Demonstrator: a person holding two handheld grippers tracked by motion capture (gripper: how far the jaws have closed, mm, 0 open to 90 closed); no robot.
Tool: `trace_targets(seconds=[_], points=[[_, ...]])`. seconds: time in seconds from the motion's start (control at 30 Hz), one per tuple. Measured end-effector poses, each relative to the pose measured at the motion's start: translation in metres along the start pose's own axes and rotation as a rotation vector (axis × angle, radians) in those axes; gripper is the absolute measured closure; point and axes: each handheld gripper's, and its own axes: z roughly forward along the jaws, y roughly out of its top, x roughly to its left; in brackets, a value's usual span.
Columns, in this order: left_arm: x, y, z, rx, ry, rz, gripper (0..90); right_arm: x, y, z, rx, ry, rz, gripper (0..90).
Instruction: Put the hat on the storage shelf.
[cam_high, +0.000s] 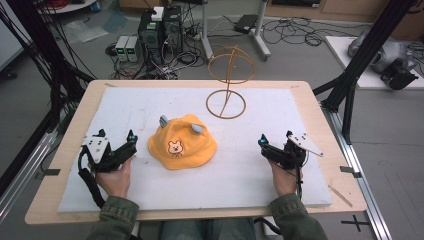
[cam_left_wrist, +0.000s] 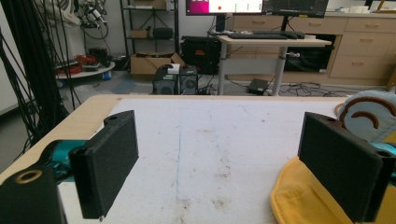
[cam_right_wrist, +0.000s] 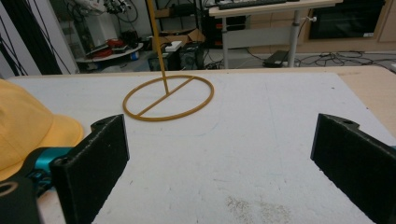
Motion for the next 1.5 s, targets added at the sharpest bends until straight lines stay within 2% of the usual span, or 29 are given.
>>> trace_targets(seconds=[0.5, 0.6, 0.63, 0.67, 0.7, 0.73, 0.77, 0.8, 0.83, 0.9, 0.93, 0.97, 1.0, 1.03, 1.1, 1.2, 1.23, 1.3, 1.4, 1.5], points=[[-0.002, 0.001, 0.001, -0.006, -0.007, 0.000, 12.5, 0.000, 0.000, 0.000, 0.005, -0.002, 0.001, 3.9], [-0.007, 0.006, -0.001, -0.013, -0.025, 0.017, 12.5, 0.000, 0.000, 0.000, 0.004, 0.000, 0.004, 3.9], [-0.012, 0.011, -0.002, -0.017, -0.054, 0.024, 12.5, -0.001, 0.000, 0.000, 0.001, -0.002, 0.000, 3.9], [-0.012, 0.011, -0.002, -0.017, -0.054, 0.024, 12.5, 0.000, 0.000, 0.000, 0.003, -0.001, 0.002, 3.9], [-0.018, 0.015, -0.003, -0.016, -0.089, 0.027, 12.5, -0.001, 0.000, 0.000, 0.002, -0.001, -0.001, 3.9], [-0.018, 0.015, -0.003, -0.016, -0.089, 0.027, 12.5, -0.001, 0.000, 0.000, 0.002, -0.001, -0.001, 3.9], [-0.022, 0.017, -0.003, -0.011, -0.107, 0.033, 12.6, 0.000, 0.000, 0.001, 0.005, 0.000, 0.004, 3.9], [-0.029, 0.020, -0.001, 0.005, -0.152, 0.050, 12.9, -0.001, 0.000, 0.001, 0.006, 0.001, 0.004, 3.9], [-0.029, 0.020, -0.001, 0.005, -0.152, 0.050, 13.3, -0.001, 0.000, 0.001, 0.006, 0.001, 0.004, 3.9], [-0.036, 0.024, 0.001, 0.040, -0.202, 0.074, 14.1, -0.001, 0.000, 0.001, 0.005, 0.000, 0.005, 3.9], [-0.043, 0.028, 0.002, 0.076, -0.257, 0.092, 15.8, -0.001, 0.000, 0.000, 0.000, 0.001, 0.006, 3.9], [-0.047, 0.031, 0.002, 0.095, -0.278, 0.098, 15.9, -0.001, 0.000, 0.000, 0.002, 0.001, 0.008, 3.9], [-0.047, 0.031, 0.002, 0.095, -0.278, 0.098, 15.9, -0.001, 0.000, 0.000, 0.002, 0.001, 0.008, 3.9], [-0.054, 0.035, 0.002, 0.118, -0.308, 0.110, 15.9, -0.001, 0.000, 0.000, 0.002, 0.000, 0.009, 3.9], [-0.058, 0.037, 0.002, 0.126, -0.316, 0.113, 15.8, -0.002, 0.000, 0.000, 0.002, 0.001, 0.008, 3.9], [-0.076, 0.043, 0.002, 0.182, -0.350, 0.123, 15.8, -0.002, 0.000, -0.001, 0.000, -0.001, 0.010, 3.9], [-0.076, 0.043, 0.002, 0.182, -0.350, 0.123, 15.8, -0.003, 0.000, -0.002, 0.002, 0.000, 0.010, 3.9], [-0.089, 0.044, 0.004, 0.232, -0.372, 0.150, 15.8, -0.003, 0.000, -0.002, 0.000, -0.001, 0.010, 3.9], [-0.095, 0.042, 0.008, 0.284, -0.383, 0.164, 15.8, -0.005, 0.000, -0.004, -0.003, -0.005, 0.010, 3.8], [-0.097, 0.041, 0.010, 0.303, -0.373, 0.167, 16.2, -0.009, -0.004, -0.005, 0.004, -0.010, 0.008, 3.9]])
